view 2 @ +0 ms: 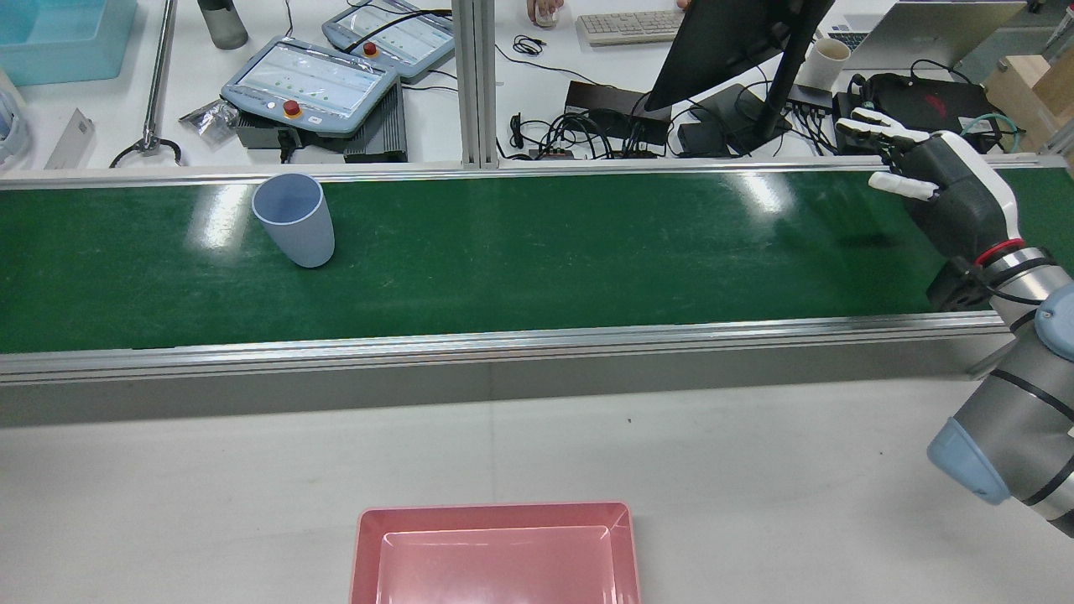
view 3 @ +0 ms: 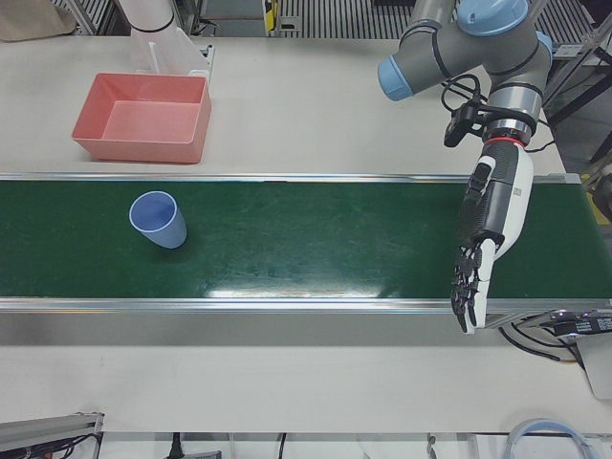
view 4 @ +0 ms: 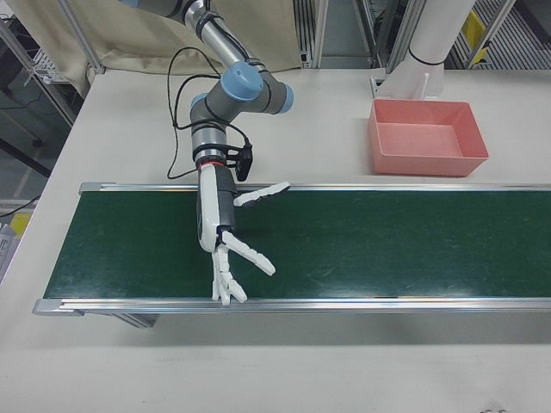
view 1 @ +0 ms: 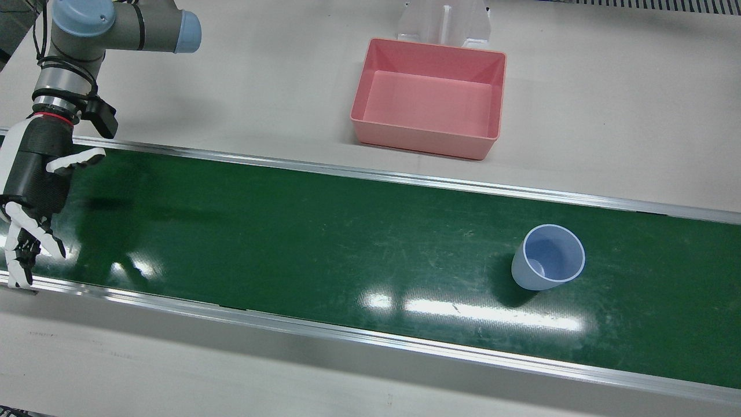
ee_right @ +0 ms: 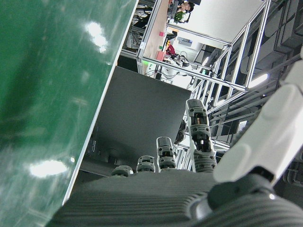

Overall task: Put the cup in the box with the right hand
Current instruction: 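Lower the open right hand toward the conveyor ahead of the blue cup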

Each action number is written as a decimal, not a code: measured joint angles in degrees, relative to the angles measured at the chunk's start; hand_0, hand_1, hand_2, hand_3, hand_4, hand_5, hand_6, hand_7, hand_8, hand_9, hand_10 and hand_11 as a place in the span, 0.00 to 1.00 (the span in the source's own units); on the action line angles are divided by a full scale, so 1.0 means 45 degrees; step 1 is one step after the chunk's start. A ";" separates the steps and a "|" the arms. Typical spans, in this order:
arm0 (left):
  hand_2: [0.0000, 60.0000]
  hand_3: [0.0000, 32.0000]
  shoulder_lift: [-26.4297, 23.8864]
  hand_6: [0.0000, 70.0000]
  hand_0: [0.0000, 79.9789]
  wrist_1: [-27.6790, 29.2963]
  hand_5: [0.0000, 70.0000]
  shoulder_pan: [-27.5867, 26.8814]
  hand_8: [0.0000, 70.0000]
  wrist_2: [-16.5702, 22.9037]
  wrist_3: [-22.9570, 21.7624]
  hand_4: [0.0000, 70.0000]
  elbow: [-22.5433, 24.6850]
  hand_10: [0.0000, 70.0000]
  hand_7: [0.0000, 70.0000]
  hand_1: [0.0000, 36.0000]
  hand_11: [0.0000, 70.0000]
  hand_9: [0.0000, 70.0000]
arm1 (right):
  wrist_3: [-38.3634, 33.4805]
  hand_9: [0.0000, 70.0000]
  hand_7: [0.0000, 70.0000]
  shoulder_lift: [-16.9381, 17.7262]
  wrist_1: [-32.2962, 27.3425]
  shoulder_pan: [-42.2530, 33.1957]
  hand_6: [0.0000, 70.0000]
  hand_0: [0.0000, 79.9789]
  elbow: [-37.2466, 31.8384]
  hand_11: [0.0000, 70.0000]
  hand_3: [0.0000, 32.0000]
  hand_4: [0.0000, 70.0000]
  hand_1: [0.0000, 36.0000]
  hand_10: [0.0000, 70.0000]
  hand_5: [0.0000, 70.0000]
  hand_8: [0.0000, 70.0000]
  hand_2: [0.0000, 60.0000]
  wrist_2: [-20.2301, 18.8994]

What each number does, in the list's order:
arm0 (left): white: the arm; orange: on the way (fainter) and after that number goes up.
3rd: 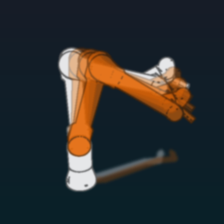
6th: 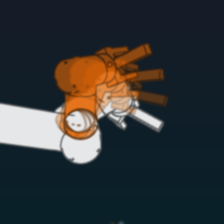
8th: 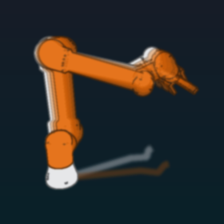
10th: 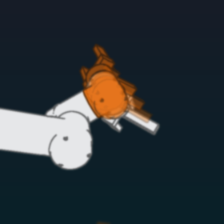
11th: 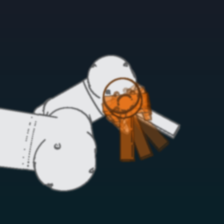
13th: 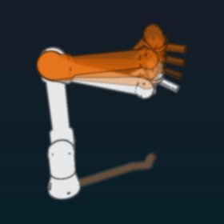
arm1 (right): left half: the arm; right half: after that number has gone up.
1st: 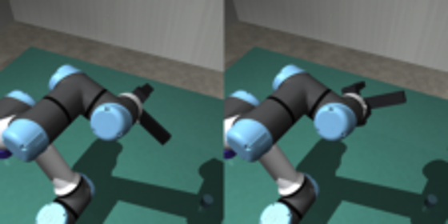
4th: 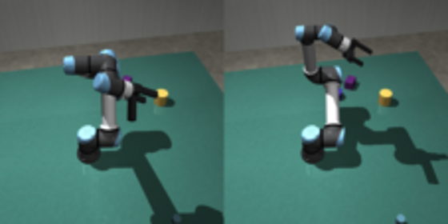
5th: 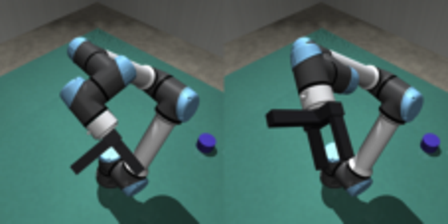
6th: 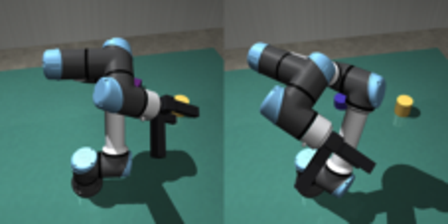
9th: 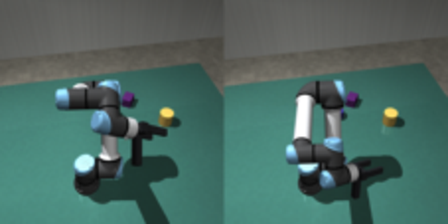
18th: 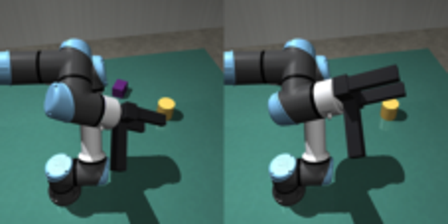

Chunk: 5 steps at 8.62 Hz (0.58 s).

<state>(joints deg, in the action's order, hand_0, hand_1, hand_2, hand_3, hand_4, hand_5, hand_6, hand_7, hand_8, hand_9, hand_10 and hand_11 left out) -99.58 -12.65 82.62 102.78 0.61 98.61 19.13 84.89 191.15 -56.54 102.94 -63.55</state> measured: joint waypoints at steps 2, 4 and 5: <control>0.00 0.00 0.0000 0.00 0.00 0.0000 0.00 0.0000 0.00 0.0003 0.0000 0.00 0.0000 0.00 0.00 0.00 0.00 0.00 | 0.0038 0.10 0.28 -0.0005 0.0015 0.0033 0.06 0.57 0.0010 0.01 0.00 0.26 0.26 0.00 0.04 0.02 0.14 -0.0012; 0.00 0.00 -0.0001 0.00 0.00 0.0000 0.00 0.0000 0.00 0.0004 0.0000 0.00 0.0000 0.00 0.00 0.00 0.00 0.00 | 0.0144 0.09 0.32 -0.0014 0.0034 0.0079 0.07 0.62 0.0022 0.01 0.00 0.36 0.27 0.00 0.05 0.01 0.00 -0.0011; 0.00 0.00 0.0000 0.00 0.00 0.0000 0.00 0.0000 0.00 -0.0001 0.0000 0.00 0.0000 0.00 0.00 0.00 0.00 0.00 | 0.0198 0.08 0.31 -0.0024 0.0045 0.0099 0.07 0.63 0.0024 0.01 0.00 0.33 0.31 0.00 0.05 0.00 0.00 -0.0014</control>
<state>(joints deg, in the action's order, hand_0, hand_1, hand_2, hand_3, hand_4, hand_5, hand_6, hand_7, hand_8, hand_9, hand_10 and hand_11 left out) -99.58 -12.66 82.62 102.77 0.62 98.61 20.02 84.79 191.35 -56.10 103.05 -63.61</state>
